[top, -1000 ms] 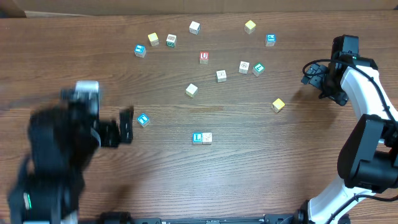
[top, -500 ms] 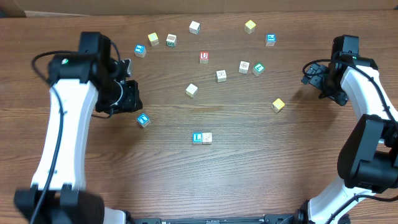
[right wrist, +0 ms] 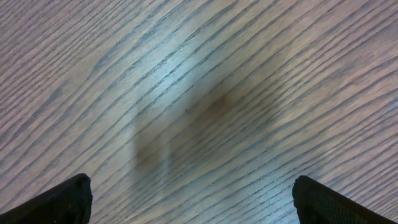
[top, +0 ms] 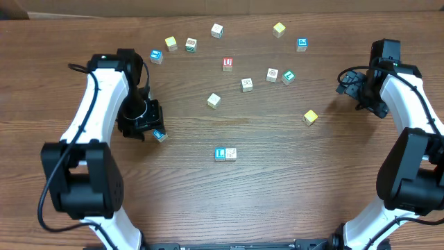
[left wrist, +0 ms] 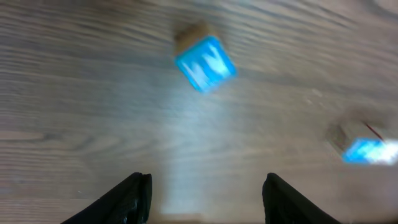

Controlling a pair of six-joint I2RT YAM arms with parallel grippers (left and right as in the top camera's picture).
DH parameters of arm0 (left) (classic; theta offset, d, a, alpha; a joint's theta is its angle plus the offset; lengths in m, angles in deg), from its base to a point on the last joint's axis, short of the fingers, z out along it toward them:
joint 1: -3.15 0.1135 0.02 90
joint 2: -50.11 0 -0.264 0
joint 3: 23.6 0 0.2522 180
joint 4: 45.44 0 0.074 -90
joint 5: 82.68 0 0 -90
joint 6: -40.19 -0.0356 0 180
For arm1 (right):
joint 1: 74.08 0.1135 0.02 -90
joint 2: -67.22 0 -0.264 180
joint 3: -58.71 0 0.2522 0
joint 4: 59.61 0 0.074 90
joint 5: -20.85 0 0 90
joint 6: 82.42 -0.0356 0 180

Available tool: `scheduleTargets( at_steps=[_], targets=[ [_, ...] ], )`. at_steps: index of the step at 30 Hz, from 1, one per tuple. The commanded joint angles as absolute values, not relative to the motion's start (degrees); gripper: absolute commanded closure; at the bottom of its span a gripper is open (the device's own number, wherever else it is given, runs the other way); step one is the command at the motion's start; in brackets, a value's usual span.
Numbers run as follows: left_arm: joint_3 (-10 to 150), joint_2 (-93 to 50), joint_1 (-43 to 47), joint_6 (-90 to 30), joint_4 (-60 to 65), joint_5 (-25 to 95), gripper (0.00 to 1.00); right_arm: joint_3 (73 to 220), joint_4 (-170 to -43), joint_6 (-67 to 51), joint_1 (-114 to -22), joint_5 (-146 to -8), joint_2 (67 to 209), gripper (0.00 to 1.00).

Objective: Form a horizontal line
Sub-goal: 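Lower the left gripper and grasp the blue 7 block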

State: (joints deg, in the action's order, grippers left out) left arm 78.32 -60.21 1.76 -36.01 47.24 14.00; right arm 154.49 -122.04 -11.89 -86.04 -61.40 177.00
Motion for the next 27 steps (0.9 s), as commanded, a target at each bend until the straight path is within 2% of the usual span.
scheduleTargets(
  at_steps=[1, 4, 15, 18, 24, 27],
  targets=[
    [76.84, -62.62, 1.96, -29.85, 45.12, 9.73, 0.46, 155.70, -121.82, -11.84, -86.09, -61.07, 175.77, 0.00],
    [76.62, -64.91, 1.96, -26.57, 41.95, 10.17, 0.51, 155.70, -121.82, -11.84, -86.11, -61.07, 175.77, 0.00],
    [76.62, -70.49, 1.96, -26.48, 36.86, 16.12, 0.53, 155.70, -121.82, -11.84, -86.09, -61.07, 175.77, 0.00],
    [76.62, -71.47, 1.94, -26.48, 36.94, 16.14, 0.62, 155.70, -121.82, -11.84, -86.09, -61.05, 175.77, 0.00],
    [76.62, -71.51, 1.96, -27.53, 37.01, 16.16, 0.69, 155.70, -121.82, -11.84, -86.09, -61.07, 175.77, 0.00],
    [77.08, -71.49, 1.96, -29.72, 37.38, 16.20, 0.81, 155.70, -121.82, -11.84, -86.11, -61.07, 175.77, 0.00]
  ],
)
